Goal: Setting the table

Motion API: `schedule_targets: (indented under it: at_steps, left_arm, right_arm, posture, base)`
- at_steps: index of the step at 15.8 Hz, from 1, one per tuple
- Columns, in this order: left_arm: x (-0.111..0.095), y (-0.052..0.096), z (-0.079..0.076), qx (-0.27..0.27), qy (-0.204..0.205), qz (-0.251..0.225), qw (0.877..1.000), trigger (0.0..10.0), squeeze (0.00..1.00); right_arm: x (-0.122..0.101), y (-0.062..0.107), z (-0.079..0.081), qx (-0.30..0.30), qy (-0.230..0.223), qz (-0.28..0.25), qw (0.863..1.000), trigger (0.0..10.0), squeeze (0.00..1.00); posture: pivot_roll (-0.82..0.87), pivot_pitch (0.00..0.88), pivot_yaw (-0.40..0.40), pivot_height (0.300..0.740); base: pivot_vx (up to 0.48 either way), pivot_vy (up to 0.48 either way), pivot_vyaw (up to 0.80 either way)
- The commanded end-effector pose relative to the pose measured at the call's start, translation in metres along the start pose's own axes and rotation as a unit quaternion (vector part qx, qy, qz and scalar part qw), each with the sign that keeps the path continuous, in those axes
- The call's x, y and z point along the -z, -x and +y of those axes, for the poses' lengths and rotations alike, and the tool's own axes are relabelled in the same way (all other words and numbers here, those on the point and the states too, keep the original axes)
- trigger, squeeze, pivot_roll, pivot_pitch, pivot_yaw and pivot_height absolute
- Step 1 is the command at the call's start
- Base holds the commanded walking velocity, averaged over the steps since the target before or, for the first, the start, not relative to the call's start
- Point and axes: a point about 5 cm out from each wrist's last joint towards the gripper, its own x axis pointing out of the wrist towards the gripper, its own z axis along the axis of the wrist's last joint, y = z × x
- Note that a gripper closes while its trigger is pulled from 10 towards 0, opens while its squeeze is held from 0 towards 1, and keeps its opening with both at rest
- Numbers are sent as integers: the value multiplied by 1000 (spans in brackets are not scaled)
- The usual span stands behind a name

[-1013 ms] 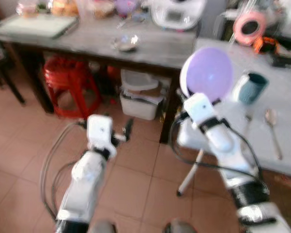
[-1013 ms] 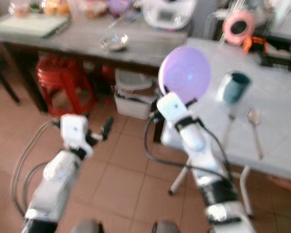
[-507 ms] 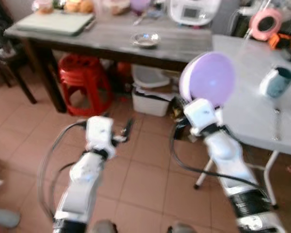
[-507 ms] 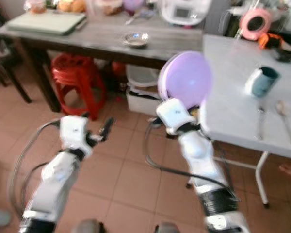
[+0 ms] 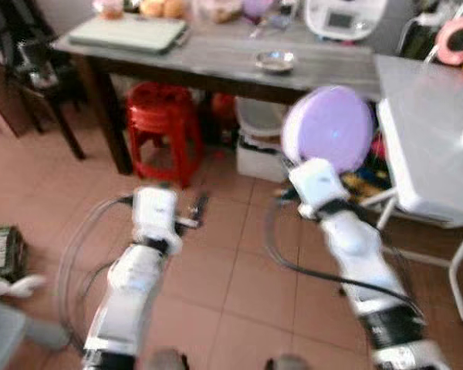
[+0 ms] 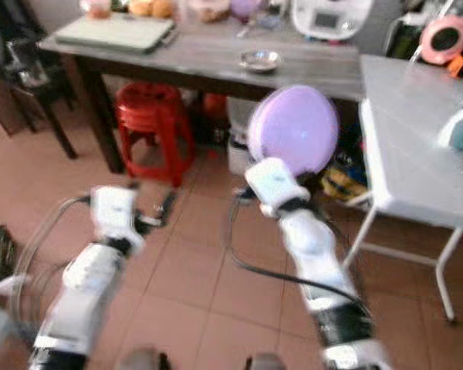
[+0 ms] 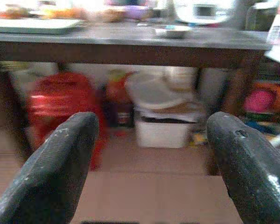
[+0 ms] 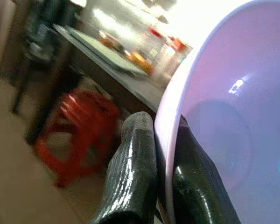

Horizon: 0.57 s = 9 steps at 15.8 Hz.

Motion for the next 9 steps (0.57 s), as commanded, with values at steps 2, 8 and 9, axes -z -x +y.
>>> schedule_targets:
  at_steps: [2, 8, 9]
  left_arm:
    - [-6, -2, -10, 22, 12, -17, 1000, 10000, 0]
    - [-8, -1, -13, 36, 21, -25, 999, 10000, 0]
    - [-8, -1, -13, 36, 22, -25, 999, 10000, 0]
  right_arm:
    - [2, 6, -11, 20, -1, 11, 1000, 10000, 0]
    - [4, 11, -14, 20, 1, 19, 1000, 10000, 0]
    - [4, 11, -14, 19, 1, 20, 1000, 10000, 0]
  posture:
    - [-9, 0, -12, 740]
    - [-16, 0, -14, 740]
    - [-15, 0, -16, 740]
  base:
    - [0, 0, 0]
    - [407, 0, -800]
    - [480, 0, -800]
